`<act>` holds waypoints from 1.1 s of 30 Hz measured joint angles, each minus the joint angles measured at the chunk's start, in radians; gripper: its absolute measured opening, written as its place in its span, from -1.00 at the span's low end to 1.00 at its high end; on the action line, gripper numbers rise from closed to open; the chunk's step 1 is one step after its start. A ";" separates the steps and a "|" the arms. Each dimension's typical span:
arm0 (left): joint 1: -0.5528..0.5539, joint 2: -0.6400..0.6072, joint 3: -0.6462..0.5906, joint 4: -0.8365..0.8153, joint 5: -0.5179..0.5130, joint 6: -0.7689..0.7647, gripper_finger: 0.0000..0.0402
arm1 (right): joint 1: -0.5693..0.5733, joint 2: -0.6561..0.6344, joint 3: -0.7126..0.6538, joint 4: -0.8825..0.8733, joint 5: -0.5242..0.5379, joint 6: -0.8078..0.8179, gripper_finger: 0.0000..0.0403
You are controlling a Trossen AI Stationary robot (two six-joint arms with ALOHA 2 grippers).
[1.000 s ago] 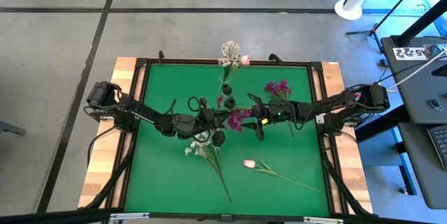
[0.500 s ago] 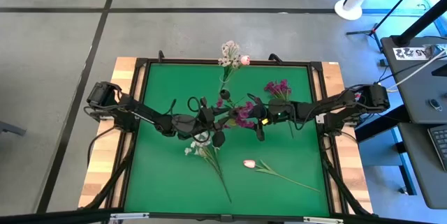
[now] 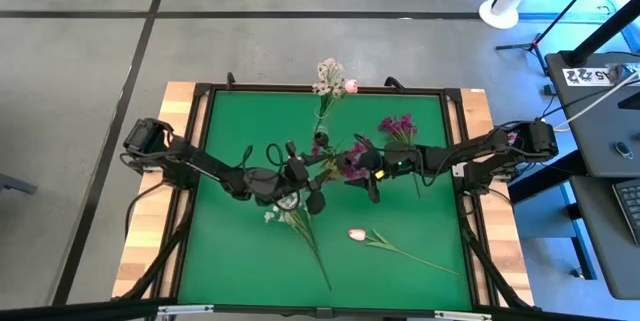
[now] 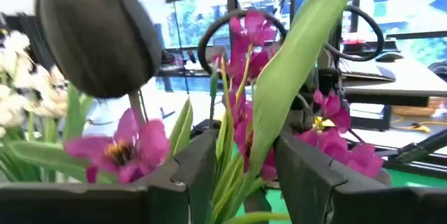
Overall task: Sort flowers into vase by color
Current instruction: Put the black flower into the yellow vase
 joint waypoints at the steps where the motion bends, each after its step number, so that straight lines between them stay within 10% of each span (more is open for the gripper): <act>1: -0.007 0.000 0.005 -0.001 -0.014 0.012 -0.28 | 0.000 0.000 0.000 0.000 -0.003 0.001 -0.11; 33: -0.059 -0.012 0.070 0.104 0.041 0.086 -0.22 | 0.000 0.000 0.000 0.008 -0.003 0.009 -0.11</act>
